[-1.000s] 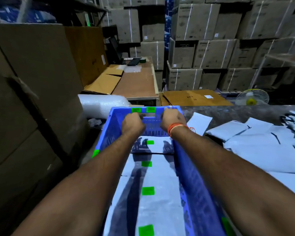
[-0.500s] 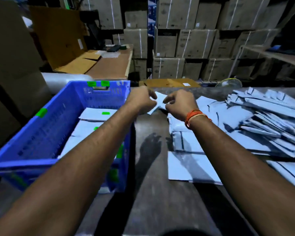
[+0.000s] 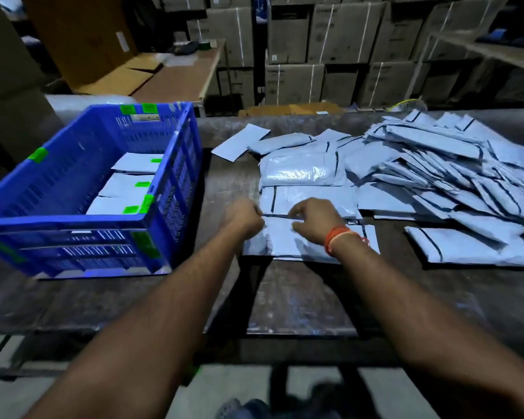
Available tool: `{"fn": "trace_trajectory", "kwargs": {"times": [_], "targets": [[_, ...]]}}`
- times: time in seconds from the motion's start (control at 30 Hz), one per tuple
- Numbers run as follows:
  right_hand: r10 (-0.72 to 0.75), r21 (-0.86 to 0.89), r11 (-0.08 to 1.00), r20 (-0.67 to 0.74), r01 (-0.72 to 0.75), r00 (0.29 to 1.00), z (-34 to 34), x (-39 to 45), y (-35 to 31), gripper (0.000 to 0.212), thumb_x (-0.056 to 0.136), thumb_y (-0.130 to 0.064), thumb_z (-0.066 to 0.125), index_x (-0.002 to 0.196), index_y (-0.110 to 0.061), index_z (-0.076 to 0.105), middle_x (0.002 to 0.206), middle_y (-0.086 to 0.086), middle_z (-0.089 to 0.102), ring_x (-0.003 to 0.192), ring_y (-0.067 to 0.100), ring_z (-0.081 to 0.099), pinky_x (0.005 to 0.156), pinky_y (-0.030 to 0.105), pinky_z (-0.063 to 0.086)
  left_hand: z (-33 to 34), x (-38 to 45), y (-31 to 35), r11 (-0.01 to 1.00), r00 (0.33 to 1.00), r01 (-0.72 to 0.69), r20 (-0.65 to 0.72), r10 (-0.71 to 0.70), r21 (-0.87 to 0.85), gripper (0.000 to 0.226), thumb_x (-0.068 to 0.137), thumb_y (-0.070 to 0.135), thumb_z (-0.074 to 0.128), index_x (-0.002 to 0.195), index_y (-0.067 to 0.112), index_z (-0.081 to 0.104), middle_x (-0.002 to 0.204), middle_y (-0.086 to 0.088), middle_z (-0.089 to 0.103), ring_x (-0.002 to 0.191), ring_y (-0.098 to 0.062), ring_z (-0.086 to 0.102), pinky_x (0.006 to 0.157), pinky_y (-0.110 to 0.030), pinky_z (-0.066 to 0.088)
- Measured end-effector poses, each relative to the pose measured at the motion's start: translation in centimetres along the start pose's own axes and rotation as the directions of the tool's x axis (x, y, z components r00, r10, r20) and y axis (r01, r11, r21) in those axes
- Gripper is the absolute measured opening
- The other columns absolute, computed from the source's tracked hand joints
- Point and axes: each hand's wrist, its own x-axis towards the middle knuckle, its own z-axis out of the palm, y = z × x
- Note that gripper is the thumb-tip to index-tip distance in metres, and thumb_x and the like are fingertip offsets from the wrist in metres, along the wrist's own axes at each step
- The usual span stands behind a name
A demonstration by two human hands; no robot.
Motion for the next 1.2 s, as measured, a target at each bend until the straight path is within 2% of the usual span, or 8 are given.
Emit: {"fn": "trace_trajectory", "kwargs": {"times": [0.2,0.33,0.5,0.6,0.73,0.83,0.97,1.2], "targets": [[-0.021,-0.240,0.969,0.173,0.063,0.985,4.3,-3.2,1.7,0.040,0.075,-0.045,0.072,0.108,-0.023,0.064,0.114,0.009,0.051,0.113,0.034,0.050,0.093,0.042,0.050,3.4,-1.9,-2.3,0.876,0.948,0.291,0.238,-0.210,-0.386,0.017,0.086,-0.004,0.067,0.079,0.008,0.057,0.069,-0.012,0.055,0.045,-0.021,0.052,0.044,-0.020,0.043],[-0.082,-0.172,0.980,0.118,0.101,0.990,4.6,-4.2,0.8,0.078,0.068,-0.057,0.075,0.134,-0.028,0.048,0.123,0.006,0.047,0.116,0.031,0.043,0.095,0.046,0.047,2.5,-2.7,-1.8,0.702,0.963,0.270,0.193,-0.188,-0.659,0.030,0.080,-0.015,0.065,0.064,0.009,0.057,0.054,-0.010,0.057,0.054,-0.024,0.055,0.053,-0.023,0.046],[-0.134,-0.059,0.991,-0.325,0.122,0.936,3.3,-3.5,-1.6,0.042,0.083,-0.029,0.065,0.124,-0.021,0.063,0.109,0.010,0.059,0.104,0.033,0.055,0.086,0.038,0.050,-1.8,-4.7,1.1,0.477,0.995,0.058,0.090,0.044,-0.877,0.020,0.088,-0.004,0.068,0.082,0.014,0.061,0.057,0.003,0.061,0.042,-0.003,0.051,0.039,-0.014,0.029],[-0.106,0.004,0.991,-0.592,0.134,0.799,1.4,-3.6,-2.7,0.019,0.091,-0.022,0.055,0.100,-0.012,0.068,0.092,0.011,0.063,0.090,0.033,0.057,0.072,0.036,0.044,-2.9,-4.7,0.9,0.371,0.999,0.012,0.029,0.041,-0.929,0.012,0.093,0.012,0.068,0.089,0.024,0.064,0.090,0.002,0.070,0.074,-0.004,0.064,0.054,-0.020,0.038],[0.177,0.332,0.933,-0.759,0.138,0.627,-1.9,-5.2,-3.9,0.007,0.086,-0.019,0.063,0.087,-0.012,0.065,0.080,0.007,0.063,0.071,0.024,0.053,0.061,0.027,0.027,-1.6,-5.5,0.0,0.389,0.997,0.020,-0.011,-0.076,-0.921,0.013,0.092,0.005,0.067,0.093,0.018,0.064,0.081,0.004,0.066,0.057,0.000,0.058,0.047,-0.012,0.044],[0.451,0.668,0.732,-0.621,0.132,0.641,-2.3,-6.2,-3.1,0.015,0.077,-0.024,0.071,0.085,-0.016,0.061,0.076,-0.005,0.065,0.072,0.018,0.062,0.069,0.026,0.047,0.2,-6.2,-0.8,0.174,0.988,0.157,0.155,-0.026,-0.972,0.014,0.091,0.010,0.069,0.096,0.022,0.063,0.086,-0.001,0.067,0.057,-0.011,0.057,0.050,-0.021,0.050],[0.615,0.984,0.154,-0.163,0.086,0.772,0.5,-9.5,-1.3,0.030,0.080,-0.006,0.073,0.106,-0.017,0.066,0.095,0.002,0.073,0.080,0.020,0.072,0.060,0.040,0.061,1.6,-7.9,-1.9,0.088,0.967,0.239,0.245,0.073,-0.967,0.027,0.093,0.011,0.068,0.108,0.030,0.057,0.093,0.004,0.070,0.071,-0.014,0.065,0.064,-0.033,0.059],[0.608,0.948,0.076,0.201,-0.308,0.768,6.8,-14.5,3.3,0.019,0.087,-0.006,0.070,0.105,-0.007,0.064,0.094,0.013,0.073,0.061,0.016,0.073,0.042,0.021,0.048,6.1,-10.9,-6.9,0.495,0.997,0.069,0.048,-0.057,-0.866,0.029,0.089,-0.012,0.065,0.107,0.009,0.058,0.103,-0.017,0.063,0.085,-0.024,0.059,0.066,-0.028,0.054]]}}
